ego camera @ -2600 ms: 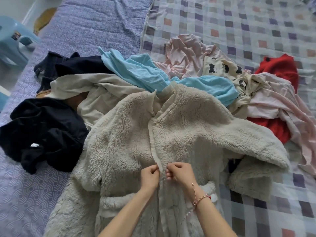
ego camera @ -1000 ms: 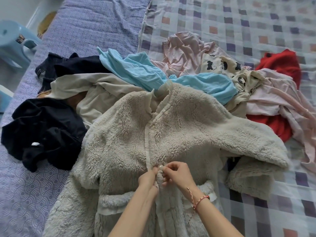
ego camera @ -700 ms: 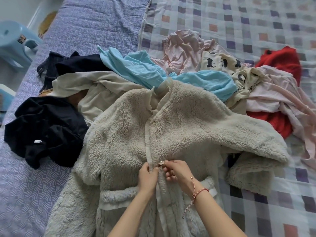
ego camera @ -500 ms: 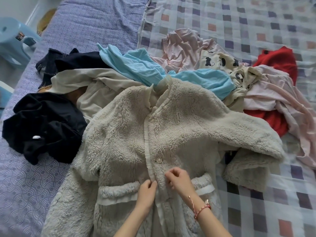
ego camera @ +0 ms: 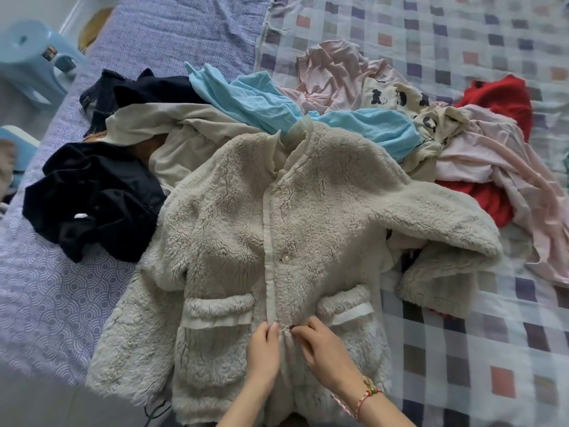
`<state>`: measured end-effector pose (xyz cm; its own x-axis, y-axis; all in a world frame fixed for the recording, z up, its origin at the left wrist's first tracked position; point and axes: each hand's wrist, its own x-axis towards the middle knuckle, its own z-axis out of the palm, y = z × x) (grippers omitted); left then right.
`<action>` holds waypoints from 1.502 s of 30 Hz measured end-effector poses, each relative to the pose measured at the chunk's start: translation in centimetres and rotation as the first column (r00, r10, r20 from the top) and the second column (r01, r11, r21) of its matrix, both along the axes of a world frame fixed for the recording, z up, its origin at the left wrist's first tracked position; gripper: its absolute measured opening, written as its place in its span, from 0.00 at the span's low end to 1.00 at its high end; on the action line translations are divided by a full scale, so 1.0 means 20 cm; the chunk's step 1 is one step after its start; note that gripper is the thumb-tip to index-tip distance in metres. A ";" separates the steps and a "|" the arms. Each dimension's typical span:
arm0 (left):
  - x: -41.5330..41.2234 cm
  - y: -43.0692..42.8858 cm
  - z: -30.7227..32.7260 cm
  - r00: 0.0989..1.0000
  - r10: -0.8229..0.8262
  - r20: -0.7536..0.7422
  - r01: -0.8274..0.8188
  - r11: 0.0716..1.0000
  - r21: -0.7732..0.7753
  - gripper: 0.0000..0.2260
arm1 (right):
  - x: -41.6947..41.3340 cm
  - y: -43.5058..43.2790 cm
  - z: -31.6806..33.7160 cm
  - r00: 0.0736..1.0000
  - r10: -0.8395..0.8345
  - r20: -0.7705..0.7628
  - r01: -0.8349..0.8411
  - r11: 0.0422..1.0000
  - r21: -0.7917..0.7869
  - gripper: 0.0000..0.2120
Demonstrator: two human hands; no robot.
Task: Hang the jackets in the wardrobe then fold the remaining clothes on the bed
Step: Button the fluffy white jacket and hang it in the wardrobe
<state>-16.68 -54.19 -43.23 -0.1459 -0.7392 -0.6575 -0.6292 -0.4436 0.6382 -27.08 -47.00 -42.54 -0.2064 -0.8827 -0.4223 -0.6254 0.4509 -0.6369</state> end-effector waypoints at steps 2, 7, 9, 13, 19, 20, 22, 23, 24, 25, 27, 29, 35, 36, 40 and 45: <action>0.02 0.00 0.01 0.998 0.048 -0.033 -0.048 0.999 0.013 0.16 | 0.00 -0.01 0.02 0.999 0.031 -0.013 -0.031 0.999 -0.023 0.22; -0.03 0.00 0.02 0.956 0.292 -0.023 -0.288 0.953 0.098 0.13 | 0.07 0.06 0.02 0.999 0.019 -0.048 -0.022 0.998 -0.062 0.10; -0.06 0.00 0.02 0.942 0.336 0.013 -0.336 0.935 0.114 0.13 | 0.10 0.10 0.02 0.998 -0.055 -0.005 0.054 0.996 -0.074 0.08; -0.09 0.00 -0.02 0.958 0.287 0.012 -0.286 0.948 0.137 0.18 | 0.10 0.12 0.05 0.970 -0.238 0.048 0.242 0.966 -0.096 0.14; -0.05 0.04 0.04 0.981 0.183 -0.065 -0.184 0.983 0.000 0.15 | 0.08 0.06 0.08 0.996 -0.016 -0.082 0.018 1.000 0.013 0.35; -0.04 0.06 0.06 0.989 0.135 -0.064 -0.138 0.989 -0.042 0.15 | 0.07 0.04 0.08 0.994 0.044 -0.103 -0.038 0.998 0.057 0.38; -0.03 0.11 0.08 0.997 0.012 -0.079 -0.021 0.992 -0.124 0.15 | 0.04 0.01 0.08 0.993 0.101 -0.068 -0.092 0.988 0.121 0.36; -0.02 0.13 0.08 0.991 -0.091 -0.100 0.075 0.985 -0.153 0.15 | 0.02 0.02 0.07 0.993 0.104 -0.048 -0.096 0.984 0.150 0.30; -0.01 0.16 0.07 0.969 -0.217 -0.122 0.194 0.966 -0.172 0.14 | -0.01 0.02 0.06 0.995 0.091 -0.048 -0.081 0.981 0.175 0.23; 0.00 0.18 0.07 0.926 -0.351 -0.136 0.327 0.929 -0.173 0.13 | -0.04 0.04 0.04 0.997 0.054 -0.063 -0.041 0.979 0.198 0.17; 0.04 0.21 0.05 0.863 -0.493 -0.106 0.475 0.866 -0.156 0.12 | -0.11 0.08 0.02 0.991 -0.052 -0.121 0.078 0.971 0.224 0.17; 0.08 0.18 0.02 0.931 -0.358 -0.071 0.345 0.927 -0.147 0.08 | -0.13 0.10 0.02 0.984 -0.106 -0.145 0.141 0.955 0.259 0.18; 0.09 0.00 -0.09 0.812 -0.349 0.468 0.465 0.871 -0.157 0.20 | -0.06 0.04 0.03 0.977 -0.210 -0.049 0.215 0.947 0.238 0.12; 0.08 -0.03 -0.11 0.795 -0.344 0.500 0.462 0.878 -0.129 0.20 | -0.05 0.03 0.03 0.971 -0.238 -0.029 0.238 0.941 0.239 0.11; 0.09 -0.15 -0.15 0.937 -0.201 0.286 0.219 0.975 -0.029 0.10 | -0.06 -0.04 0.05 0.907 -0.405 0.116 0.362 0.891 0.274 0.16; 0.23 -0.12 -0.09 0.979 -0.169 0.114 0.163 0.985 0.058 0.12 | -0.06 -0.05 0.07 0.844 -0.489 0.221 0.406 0.851 0.333 0.21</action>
